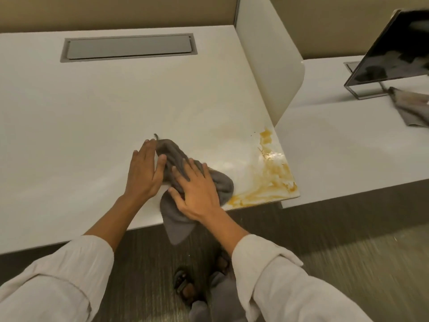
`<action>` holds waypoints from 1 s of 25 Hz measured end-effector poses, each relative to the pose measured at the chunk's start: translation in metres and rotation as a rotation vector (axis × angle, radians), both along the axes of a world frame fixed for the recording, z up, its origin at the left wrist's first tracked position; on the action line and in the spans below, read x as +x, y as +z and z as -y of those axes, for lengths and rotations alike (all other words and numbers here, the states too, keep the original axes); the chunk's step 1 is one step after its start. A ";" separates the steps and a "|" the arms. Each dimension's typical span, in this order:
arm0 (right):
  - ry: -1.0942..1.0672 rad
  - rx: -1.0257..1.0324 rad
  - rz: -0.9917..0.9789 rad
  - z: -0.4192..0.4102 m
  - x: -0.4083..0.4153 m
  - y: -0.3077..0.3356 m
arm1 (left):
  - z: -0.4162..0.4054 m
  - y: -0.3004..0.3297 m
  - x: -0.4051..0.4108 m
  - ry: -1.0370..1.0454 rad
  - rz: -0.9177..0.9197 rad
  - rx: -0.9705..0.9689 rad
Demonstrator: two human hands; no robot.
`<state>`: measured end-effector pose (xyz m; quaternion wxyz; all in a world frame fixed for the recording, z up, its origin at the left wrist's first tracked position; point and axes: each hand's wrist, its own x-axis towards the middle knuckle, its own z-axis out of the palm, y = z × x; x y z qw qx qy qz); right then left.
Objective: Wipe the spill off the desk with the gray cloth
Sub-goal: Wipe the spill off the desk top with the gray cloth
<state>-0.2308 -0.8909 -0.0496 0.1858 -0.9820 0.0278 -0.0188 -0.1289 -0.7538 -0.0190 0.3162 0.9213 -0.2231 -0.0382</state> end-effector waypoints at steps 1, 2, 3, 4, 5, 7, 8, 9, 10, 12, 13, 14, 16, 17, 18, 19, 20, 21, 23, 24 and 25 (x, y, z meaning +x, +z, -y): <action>-0.064 -0.028 -0.004 0.008 -0.015 0.000 | 0.008 0.001 -0.002 -0.006 -0.011 0.004; -0.120 -0.057 -0.006 0.019 -0.024 -0.002 | 0.018 0.002 -0.004 -0.016 -0.017 0.001; -0.171 -0.083 -0.016 0.034 -0.031 -0.003 | 0.030 0.003 -0.007 -0.026 -0.026 -0.005; -0.230 -0.110 -0.028 0.051 -0.034 -0.005 | 0.040 0.004 -0.008 -0.049 -0.034 -0.014; -0.305 -0.134 -0.044 0.078 -0.031 -0.008 | 0.058 0.004 -0.003 -0.096 -0.041 -0.022; -0.421 -0.163 -0.064 0.123 -0.015 -0.012 | 0.078 0.005 0.001 -0.124 -0.054 -0.044; -0.467 -0.170 -0.059 0.137 -0.003 -0.011 | 0.083 0.005 0.001 -0.121 -0.040 -0.045; -0.505 -0.181 -0.043 0.144 0.013 -0.010 | 0.086 0.004 0.001 -0.114 -0.038 -0.041; -0.494 -0.191 -0.028 0.135 0.028 -0.008 | 0.080 0.005 -0.001 -0.103 -0.036 -0.046; -0.354 -0.137 0.005 0.100 0.056 -0.004 | 0.067 0.003 0.000 -0.118 -0.005 -0.062; -0.253 -0.101 0.036 0.079 0.062 -0.003 | 0.063 0.003 0.005 -0.135 0.000 -0.065; -0.155 -0.057 0.053 0.060 0.058 -0.005 | 0.063 0.001 0.011 -0.148 0.010 -0.056; -0.035 0.008 0.047 0.033 0.026 -0.004 | 0.062 -0.001 0.020 -0.119 0.003 -0.040; -0.027 0.018 0.050 0.031 0.007 -0.003 | 0.063 -0.001 0.020 -0.092 0.002 -0.031; -0.063 0.001 0.058 0.040 -0.011 -0.004 | 0.065 0.000 0.018 -0.078 0.011 -0.021; -0.144 -0.022 0.058 0.055 -0.029 -0.005 | 0.068 0.001 0.015 -0.080 0.013 -0.014; -0.254 -0.055 0.053 0.077 -0.043 -0.008 | 0.073 0.002 0.011 -0.095 0.010 -0.011; -0.365 -0.083 0.041 0.102 -0.055 -0.010 | 0.078 0.002 0.008 -0.118 0.005 -0.008; -0.526 -0.125 0.012 0.147 -0.060 -0.010 | 0.090 0.001 0.005 -0.148 -0.011 -0.018; -0.575 -0.144 -0.004 0.159 -0.051 -0.009 | 0.096 0.000 0.004 -0.151 -0.020 -0.024; -0.605 -0.156 -0.008 0.163 -0.034 -0.008 | 0.102 -0.001 0.003 -0.152 -0.025 -0.028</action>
